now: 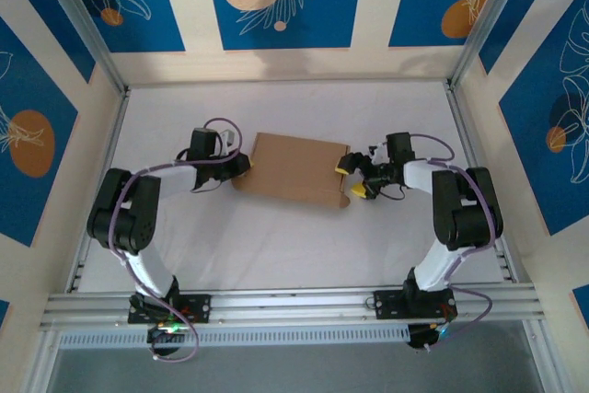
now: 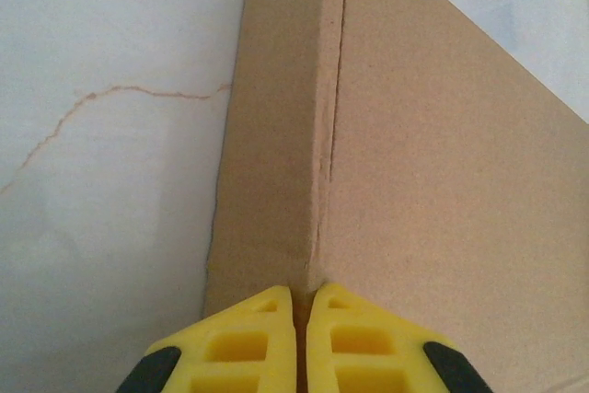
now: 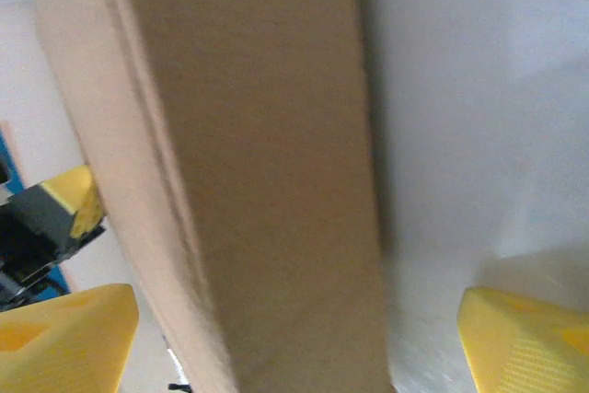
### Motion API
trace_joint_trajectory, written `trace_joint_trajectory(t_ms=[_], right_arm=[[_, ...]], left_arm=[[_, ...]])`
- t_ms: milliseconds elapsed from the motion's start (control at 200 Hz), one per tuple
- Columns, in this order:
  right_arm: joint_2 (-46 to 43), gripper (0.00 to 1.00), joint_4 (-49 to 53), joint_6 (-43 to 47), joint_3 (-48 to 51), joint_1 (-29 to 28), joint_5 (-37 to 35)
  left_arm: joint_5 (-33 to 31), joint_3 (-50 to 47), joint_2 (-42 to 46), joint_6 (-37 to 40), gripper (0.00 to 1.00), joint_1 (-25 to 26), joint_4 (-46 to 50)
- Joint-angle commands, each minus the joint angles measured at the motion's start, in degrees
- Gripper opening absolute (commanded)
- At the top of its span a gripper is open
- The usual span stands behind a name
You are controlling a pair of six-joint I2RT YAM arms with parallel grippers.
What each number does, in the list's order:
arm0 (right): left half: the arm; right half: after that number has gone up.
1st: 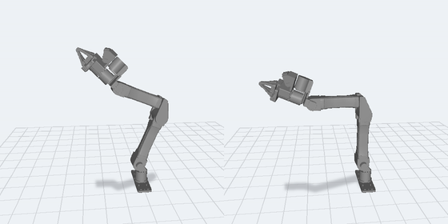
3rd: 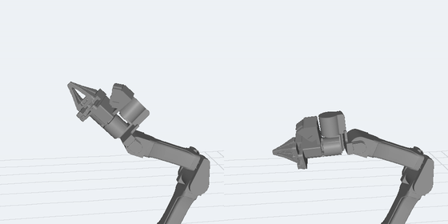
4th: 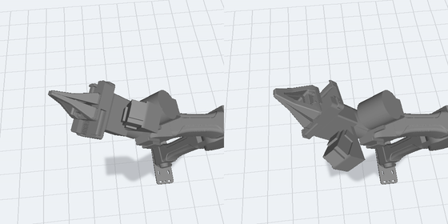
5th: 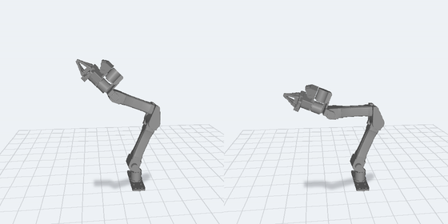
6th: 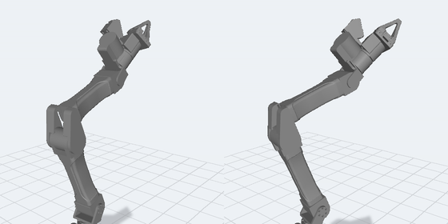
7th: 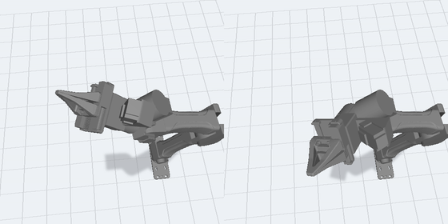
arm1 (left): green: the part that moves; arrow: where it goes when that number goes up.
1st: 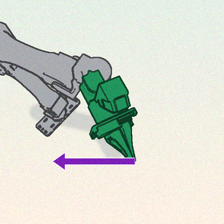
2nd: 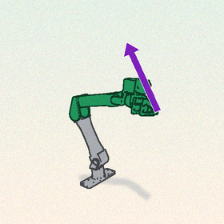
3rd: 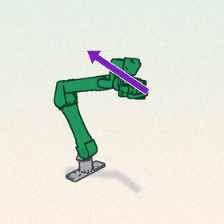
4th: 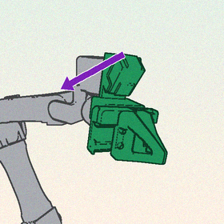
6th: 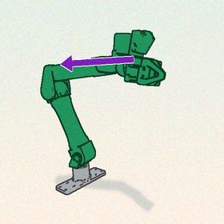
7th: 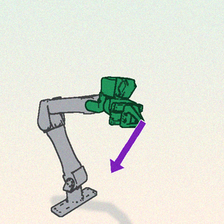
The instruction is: Fold the paper box
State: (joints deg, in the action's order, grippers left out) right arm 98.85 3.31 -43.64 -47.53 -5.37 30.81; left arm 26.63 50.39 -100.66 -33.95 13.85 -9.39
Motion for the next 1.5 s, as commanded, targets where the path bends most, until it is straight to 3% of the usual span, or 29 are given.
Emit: trace_joint_trajectory(t_ms=[0, 180, 370, 500, 570, 675, 760, 870, 1030, 1091, 1166, 1321, 1496], right_arm=[[3.64, 0.9, -6.93, -3.11, -1.56, -2.84, 7.84], [5.11, 0.86, -13.39, -7.45, -2.98, -6.58, 12.39], [-1.66, 0.66, -13.04, -9.29, 0.2, -4.41, 8.81], [-4.04, 0.55, -8.67, -9.58, -0.1, -3.77, 8.88], [-5.24, 0.51, -6.76, -10.0, 0.18, -3.7, 8.78], [-8.3, 0.5, -3.95, -11.09, 1.44, -3.52, 7.67], [-11.06, 0.5, -1.36, -12.37, 2.19, -2.8, 7.25], [-13.92, 0.5, -0.73, -15.19, 3.69, -1.95, 9.4], [-17.43, 0.51, 0.0, -17.41, 5.3, -1.68, 12.31], [-18.91, 0.5, -0.77, -18.56, 6.63, -1.62, 13.04], [-21.12, 0.5, -1.84, -20.02, 8.26, -1.66, 13.59], [-24.82, 0.5, -3.55, -22.64, 10.84, -1.75, 15.04], [-29.3, 0.51, -2.52, -23.84, 12.17, -1.68, 15.21]], left_arm=[[-2.33, -2.62, -5.35, 1.32, 0.0, -0.66, 8.28], [-1.66, -2.33, -5.41, 1.35, 0.0, -0.59, 8.53], [-3.78, -1.96, -1.68, 2.11, 0.01, -0.66, 10.37], [-5.81, -0.21, 3.21, 4.62, 0.13, -0.55, 14.13], [-7.6, 1.11, 6.6, 6.86, 0.29, -0.57, 17.03], [-15.93, 2.17, 14.69, 11.79, 0.44, 0.68, 21.68], [-23.67, 1.68, 22.12, 21.29, 0.52, 4.75, 21.09], [-36.08, -4.19, 31.4, 40.26, 0.68, 16.89, 11.33], [-37.93, -10.84, 37.73, 59.09, 0.77, 30.38, 1.8], [-40.35, -13.0, 38.33, 64.7, 1.0, 34.79, -2.1], [-40.56, -12.38, 37.93, 68.9, 1.0, 37.95, -0.02], [-47.38, -13.33, 33.77, 80.06, 1.0, 42.14, -4.37], [-46.12, -14.42, 30.95, 88.28, 1.0, 45.03, -4.8]])
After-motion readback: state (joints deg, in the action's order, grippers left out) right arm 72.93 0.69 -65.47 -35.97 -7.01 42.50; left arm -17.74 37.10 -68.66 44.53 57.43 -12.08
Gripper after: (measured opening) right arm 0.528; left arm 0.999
